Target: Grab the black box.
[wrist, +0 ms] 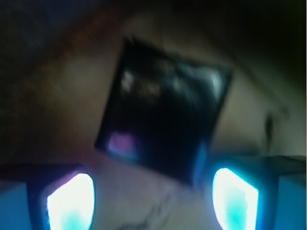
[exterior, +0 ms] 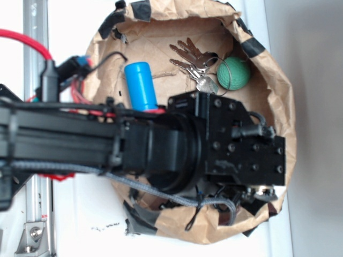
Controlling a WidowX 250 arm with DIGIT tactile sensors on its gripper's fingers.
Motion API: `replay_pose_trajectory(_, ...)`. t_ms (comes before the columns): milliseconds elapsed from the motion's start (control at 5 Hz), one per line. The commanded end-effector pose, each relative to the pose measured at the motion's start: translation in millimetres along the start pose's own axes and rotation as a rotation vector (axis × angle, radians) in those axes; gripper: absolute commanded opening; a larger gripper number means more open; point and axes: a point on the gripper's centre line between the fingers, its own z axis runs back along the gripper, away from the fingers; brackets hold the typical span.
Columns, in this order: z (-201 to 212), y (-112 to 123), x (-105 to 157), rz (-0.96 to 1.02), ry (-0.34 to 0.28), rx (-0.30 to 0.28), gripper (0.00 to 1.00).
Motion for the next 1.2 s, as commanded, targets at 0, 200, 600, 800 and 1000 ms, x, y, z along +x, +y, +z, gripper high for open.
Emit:
replay_pose_trajectory(0,30.5,-3.7,3.6,0.213,-0.15,0.075,1.0)
replay_pose_trajectory(200,19.8,-9.3,15.1,0.211,-0.165,0.07,1.0)
replay_pose_trajectory(600,-7.8,-7.3,35.8,0.23,-0.162,0.017,1.0)
replay_pose_trajectory(800,-28.1,-13.1,45.3,0.216,-0.158,-0.038,1.0)
replay_pose_trajectory(1000,-42.7,-27.8,55.1,0.088,-0.225,-0.151,1.0)
